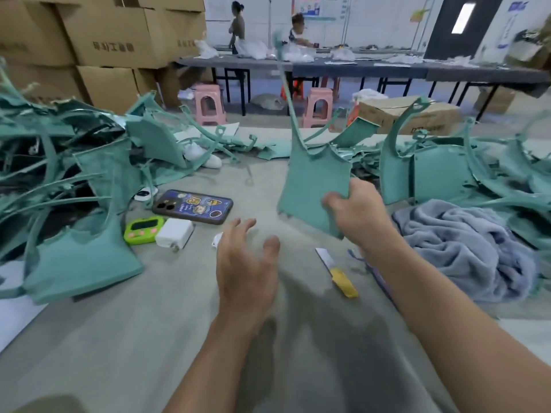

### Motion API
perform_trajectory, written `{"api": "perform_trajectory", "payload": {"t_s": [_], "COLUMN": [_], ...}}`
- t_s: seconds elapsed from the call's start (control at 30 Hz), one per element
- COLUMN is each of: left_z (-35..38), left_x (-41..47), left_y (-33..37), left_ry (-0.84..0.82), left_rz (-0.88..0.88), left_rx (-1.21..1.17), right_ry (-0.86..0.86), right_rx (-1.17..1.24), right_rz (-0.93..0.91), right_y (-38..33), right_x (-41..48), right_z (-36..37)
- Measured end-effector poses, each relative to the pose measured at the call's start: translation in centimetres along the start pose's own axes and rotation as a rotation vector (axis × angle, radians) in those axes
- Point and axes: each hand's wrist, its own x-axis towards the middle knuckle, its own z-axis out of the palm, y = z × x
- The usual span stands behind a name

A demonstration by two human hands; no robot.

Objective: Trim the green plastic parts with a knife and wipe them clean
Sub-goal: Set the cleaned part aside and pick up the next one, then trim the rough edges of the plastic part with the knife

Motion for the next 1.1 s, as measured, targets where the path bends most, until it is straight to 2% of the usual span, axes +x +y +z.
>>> {"api": "perform_trajectory", "payload": {"t_s": [0.07,0.17,0.27,0.3,0.33,0.43,0.47,0.53,0.63,0.83,0.97,1.1], "left_z": [-0.4,-0.4,-0.8,-1.0,-1.2,-2.3,-2.5,-2.9,-3.3,-3.7,-3.4,-3.2], "left_x": [0.2,0.2,0.1,0.2,0.4,1.0,1.1,1.3,1.3,1.6,1.0,-0.2], "left_y": [0.9,1.6,1.5,1.2,0.9,0.6,0.6,0.7,1.1,0.3,0.6,0.1], "left_ry": [-0.114,-0.276,-0.285,-0.243,-0.194,-0.063,-0.017,0.076,0.171,0.237,0.254,0.155], "left_rz": [-0.109,-0.358,-0.596,-0.629,-0.634,-0.594,-0.573,-0.526,-0.512,-0.523,-0.252,0.193], "left_rx": [-0.352,-0.839,-0.973,-0.995,-1.001,-0.955,-0.952,-0.967,-0.998,-1.001,-0.820,-0.312], "right_ry": [-0.088,-0.212,-0.325,-0.295,-0.227,-0.067,-0.071,-0.160,-0.251,-0.333,-0.262,-0.315], "right_rx": [0.217,0.320,0.505,0.524,0.410,-0.412,-0.538,-0.593,-0.728,-0.738,-0.731,-0.717], "right_rz": [0.101,0.198,0.300,0.299,0.246,0.036,0.038,0.085,0.041,0.130,0.107,0.077], "right_y": [-0.4,0.7,1.5,2.0,2.6,4.6,4.8,4.5,4.1,4.0,4.3,4.6], "right_x": [-2.8,-6.4,-8.0,-8.4,-8.6,-8.8,-8.9,-9.0,-9.0,-8.6,-9.0,-8.6], "right_z": [-0.1,0.8,-0.1,-0.6,-1.3,-3.2,-3.5,-3.3,-2.2,-2.6,-3.4,-4.0]}}
